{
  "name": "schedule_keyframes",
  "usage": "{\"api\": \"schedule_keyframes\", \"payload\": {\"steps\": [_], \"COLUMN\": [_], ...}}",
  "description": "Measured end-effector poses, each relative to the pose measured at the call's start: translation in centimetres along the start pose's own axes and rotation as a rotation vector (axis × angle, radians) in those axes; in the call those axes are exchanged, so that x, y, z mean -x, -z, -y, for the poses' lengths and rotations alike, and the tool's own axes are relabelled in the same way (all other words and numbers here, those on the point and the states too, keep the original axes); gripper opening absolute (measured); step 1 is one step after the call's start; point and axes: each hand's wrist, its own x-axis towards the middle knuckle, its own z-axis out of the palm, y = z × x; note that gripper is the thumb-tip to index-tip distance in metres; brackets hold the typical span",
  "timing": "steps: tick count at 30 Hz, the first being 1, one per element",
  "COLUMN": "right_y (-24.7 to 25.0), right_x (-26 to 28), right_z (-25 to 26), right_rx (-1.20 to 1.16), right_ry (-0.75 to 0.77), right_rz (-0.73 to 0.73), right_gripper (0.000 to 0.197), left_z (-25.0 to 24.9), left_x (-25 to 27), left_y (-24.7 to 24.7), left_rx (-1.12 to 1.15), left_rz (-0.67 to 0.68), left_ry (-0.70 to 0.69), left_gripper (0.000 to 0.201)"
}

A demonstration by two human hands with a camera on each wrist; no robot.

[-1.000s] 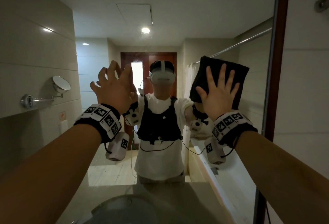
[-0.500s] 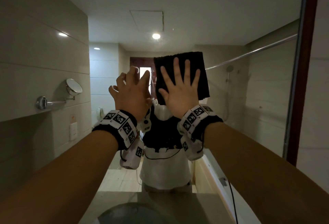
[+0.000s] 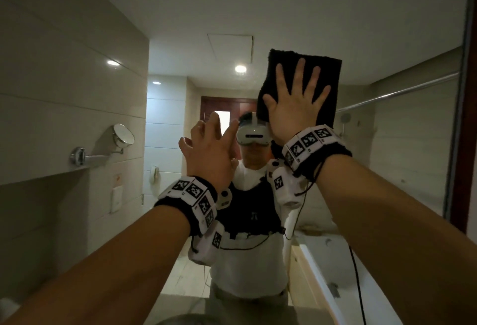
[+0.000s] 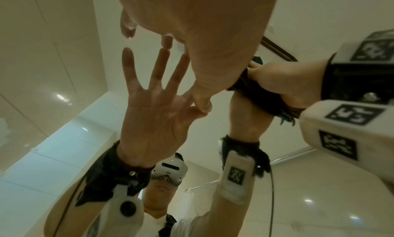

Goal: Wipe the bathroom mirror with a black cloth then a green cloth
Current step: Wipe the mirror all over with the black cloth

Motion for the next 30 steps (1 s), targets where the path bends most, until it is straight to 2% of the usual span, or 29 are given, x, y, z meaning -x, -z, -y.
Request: {"api": "schedule_keyframes", "payload": {"steps": [7,17,20,24,30], "right_y": [-0.4,-2.3,-1.9,-0.8,1.2], "right_x": [2.7,9.0,10.0,11.1,11.8], "right_z": [-0.3,-3.2,-5.7,-11.2,-20.5], "right_rx": [0.064,0.089,0.087,0.088,0.124], "right_ry": [0.213,0.278,0.284,0.175,0.078], "right_rz": [0.055,0.097,0.128,0.17,0.233], "right_gripper": [0.068,0.07,0.07,0.069,0.067], "left_z": [0.0,-0.4,-0.9,-2.2,-6.3], "left_x": [0.0,0.2,0.5,1.6,2.8], "left_y": [-0.1,0.3,0.7,0.7,-0.3], "left_rx": [0.002,-0.001,-0.025,-0.011,-0.013], "left_rz": [-0.023,-0.006,-0.005,-0.04,0.028], "left_ry": [0.015,0.03,0.054,0.102,0.039], "left_gripper": [0.09,0.092,0.09,0.086,0.085]}}
